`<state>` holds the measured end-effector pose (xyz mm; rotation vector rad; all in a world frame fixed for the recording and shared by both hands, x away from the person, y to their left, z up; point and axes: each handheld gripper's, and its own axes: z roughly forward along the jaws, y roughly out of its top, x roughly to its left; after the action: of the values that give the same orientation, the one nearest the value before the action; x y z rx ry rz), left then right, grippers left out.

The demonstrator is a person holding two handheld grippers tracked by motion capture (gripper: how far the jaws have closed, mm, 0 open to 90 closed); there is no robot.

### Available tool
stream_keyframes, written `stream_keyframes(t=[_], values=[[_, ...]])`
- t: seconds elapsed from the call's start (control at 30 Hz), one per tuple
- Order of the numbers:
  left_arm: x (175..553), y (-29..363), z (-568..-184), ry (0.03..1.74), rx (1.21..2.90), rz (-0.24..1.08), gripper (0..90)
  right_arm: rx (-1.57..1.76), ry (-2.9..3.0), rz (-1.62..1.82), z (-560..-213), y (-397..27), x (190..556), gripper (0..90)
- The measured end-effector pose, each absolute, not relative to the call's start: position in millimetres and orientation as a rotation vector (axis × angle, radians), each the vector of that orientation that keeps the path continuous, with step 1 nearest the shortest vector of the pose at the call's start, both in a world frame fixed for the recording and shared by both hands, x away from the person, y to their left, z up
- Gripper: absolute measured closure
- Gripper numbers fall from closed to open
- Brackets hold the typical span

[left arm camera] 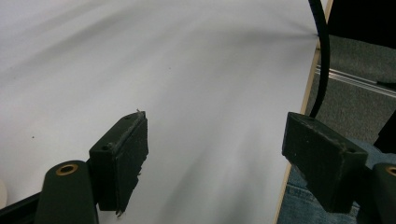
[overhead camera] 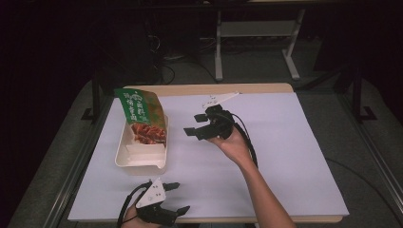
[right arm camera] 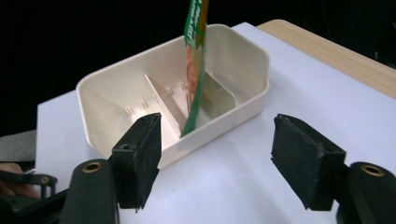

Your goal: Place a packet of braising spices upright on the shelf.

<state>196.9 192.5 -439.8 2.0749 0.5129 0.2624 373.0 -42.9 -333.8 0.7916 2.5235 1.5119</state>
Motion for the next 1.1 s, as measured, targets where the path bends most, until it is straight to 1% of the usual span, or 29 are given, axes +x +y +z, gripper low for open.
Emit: stream_keyframes(t=[0.33,0.8,1.1], values=[[199,195,-440,0.529,2.068,0.272,22.3,0.827,2.535,1.495,-340,-60,367,30.7],[199,191,-446,0.525,2.089,0.241,22.3,0.848,2.509,1.482,-351,-87,353,31.9],[200,194,-446,0.545,2.063,0.247,22.3,0.86,2.503,1.459,-357,-104,346,33.4]])
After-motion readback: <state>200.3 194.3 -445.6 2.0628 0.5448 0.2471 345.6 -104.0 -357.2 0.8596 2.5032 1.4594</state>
